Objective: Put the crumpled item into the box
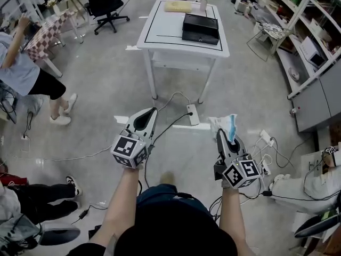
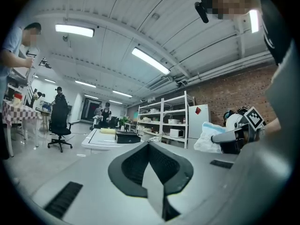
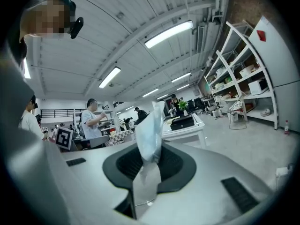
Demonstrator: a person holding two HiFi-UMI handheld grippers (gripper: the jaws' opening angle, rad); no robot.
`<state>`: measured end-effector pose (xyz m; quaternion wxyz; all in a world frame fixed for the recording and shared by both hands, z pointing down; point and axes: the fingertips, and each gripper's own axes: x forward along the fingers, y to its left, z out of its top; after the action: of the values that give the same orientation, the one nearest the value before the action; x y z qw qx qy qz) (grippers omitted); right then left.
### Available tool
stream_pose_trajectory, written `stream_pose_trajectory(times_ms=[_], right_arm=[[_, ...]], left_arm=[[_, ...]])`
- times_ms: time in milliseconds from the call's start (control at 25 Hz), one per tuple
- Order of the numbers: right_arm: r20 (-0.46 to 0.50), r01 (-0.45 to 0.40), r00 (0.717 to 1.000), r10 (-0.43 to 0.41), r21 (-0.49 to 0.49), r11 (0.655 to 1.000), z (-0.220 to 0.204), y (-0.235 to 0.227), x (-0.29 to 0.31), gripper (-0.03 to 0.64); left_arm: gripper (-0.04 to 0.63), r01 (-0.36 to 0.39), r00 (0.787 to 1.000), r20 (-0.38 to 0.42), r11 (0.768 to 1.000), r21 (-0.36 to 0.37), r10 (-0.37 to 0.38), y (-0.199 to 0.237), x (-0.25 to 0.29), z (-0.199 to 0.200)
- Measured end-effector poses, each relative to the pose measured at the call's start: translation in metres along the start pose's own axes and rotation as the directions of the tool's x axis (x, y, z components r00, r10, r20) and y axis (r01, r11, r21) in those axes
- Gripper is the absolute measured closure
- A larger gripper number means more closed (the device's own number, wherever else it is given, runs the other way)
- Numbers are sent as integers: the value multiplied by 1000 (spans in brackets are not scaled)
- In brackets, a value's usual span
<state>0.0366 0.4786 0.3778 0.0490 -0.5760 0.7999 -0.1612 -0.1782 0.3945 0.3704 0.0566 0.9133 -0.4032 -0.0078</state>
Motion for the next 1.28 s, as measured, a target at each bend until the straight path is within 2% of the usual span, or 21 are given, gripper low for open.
stream_pose_trajectory(times_ms=[240,720,1000,1280], right_arm=[[2,28,1000,-28,7,1000,2,-7,39,554],[-23,26,999,-26,-3,1000,-2,-13,77,554],[-15,2,1000,-1,33,999,-1,-33,111,554],[-2,-17,1000,17,43,999,17,-64,169,554]], left_arm=[[594,27,1000,-2,1000,-7,-27,32,32,0],[595,9,1000,-11,998,-65,-9,63,47,-22],[595,-34,999,-11,998,-62,33,88,66,-24],[594,-43,999,-19,998,-45,42,115,120,-17]])
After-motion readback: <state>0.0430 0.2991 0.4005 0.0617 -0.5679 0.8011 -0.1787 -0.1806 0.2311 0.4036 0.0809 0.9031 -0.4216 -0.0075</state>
